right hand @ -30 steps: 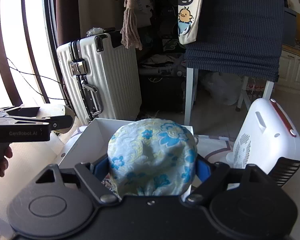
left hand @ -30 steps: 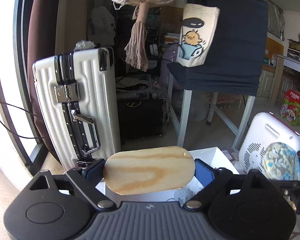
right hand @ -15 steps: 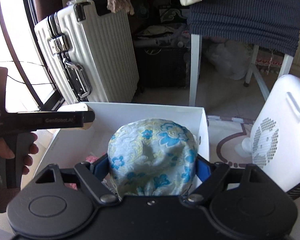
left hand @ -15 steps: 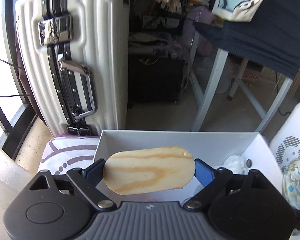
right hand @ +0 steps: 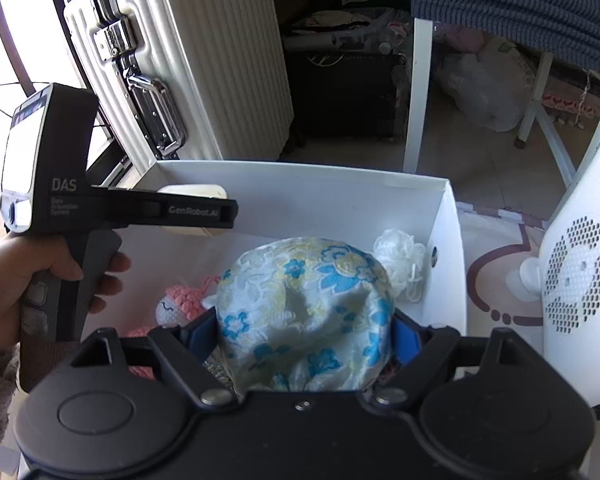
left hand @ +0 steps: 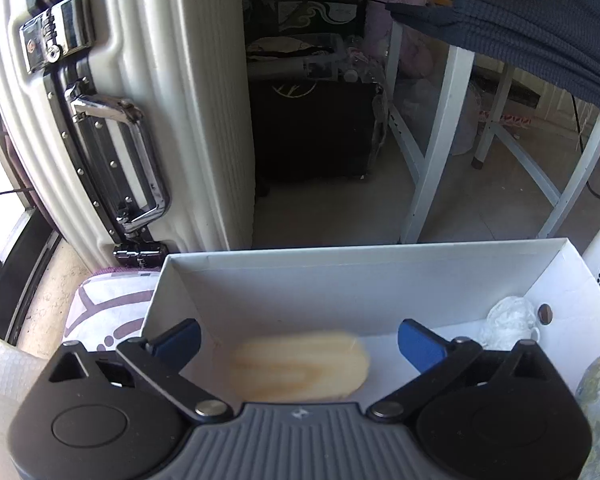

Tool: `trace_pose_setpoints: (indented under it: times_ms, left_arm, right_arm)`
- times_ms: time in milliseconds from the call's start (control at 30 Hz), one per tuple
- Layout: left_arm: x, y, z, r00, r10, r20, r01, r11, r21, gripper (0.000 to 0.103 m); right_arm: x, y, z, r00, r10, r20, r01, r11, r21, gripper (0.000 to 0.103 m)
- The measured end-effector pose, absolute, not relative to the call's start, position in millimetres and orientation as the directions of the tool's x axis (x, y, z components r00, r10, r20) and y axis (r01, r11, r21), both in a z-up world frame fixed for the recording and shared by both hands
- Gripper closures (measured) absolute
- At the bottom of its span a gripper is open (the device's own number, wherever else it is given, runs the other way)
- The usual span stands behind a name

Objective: Organize objects
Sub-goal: 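Open the left tool to drop the wooden block while the right tool releases the pouch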

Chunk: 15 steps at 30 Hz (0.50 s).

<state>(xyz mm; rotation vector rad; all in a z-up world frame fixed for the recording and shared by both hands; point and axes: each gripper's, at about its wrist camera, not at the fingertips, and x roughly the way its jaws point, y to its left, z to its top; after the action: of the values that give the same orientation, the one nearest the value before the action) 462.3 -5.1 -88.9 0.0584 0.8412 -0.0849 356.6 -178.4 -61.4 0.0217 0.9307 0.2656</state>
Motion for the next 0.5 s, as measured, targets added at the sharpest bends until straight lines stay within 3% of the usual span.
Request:
trace_pose_setpoints:
  times_ms: [267,500]
  left_arm:
    - [443.8,5.6,-66.1,0.689,-0.104,-0.717,0.163,0.987,0.013,0.0]
    - [427.2,37.3,-25.6,0.745,-0.126,-0.655,0.144,0.989,-0.026,0.0]
  right_arm:
    - [369.7,-169.6,-69.5,0.542,0.259,-0.8,-0.245,0.959,0.145,0.017]
    - [398.9,-147.6,-91.0,0.459,0.405,-0.791,-0.244,0.913,0.326,0.017]
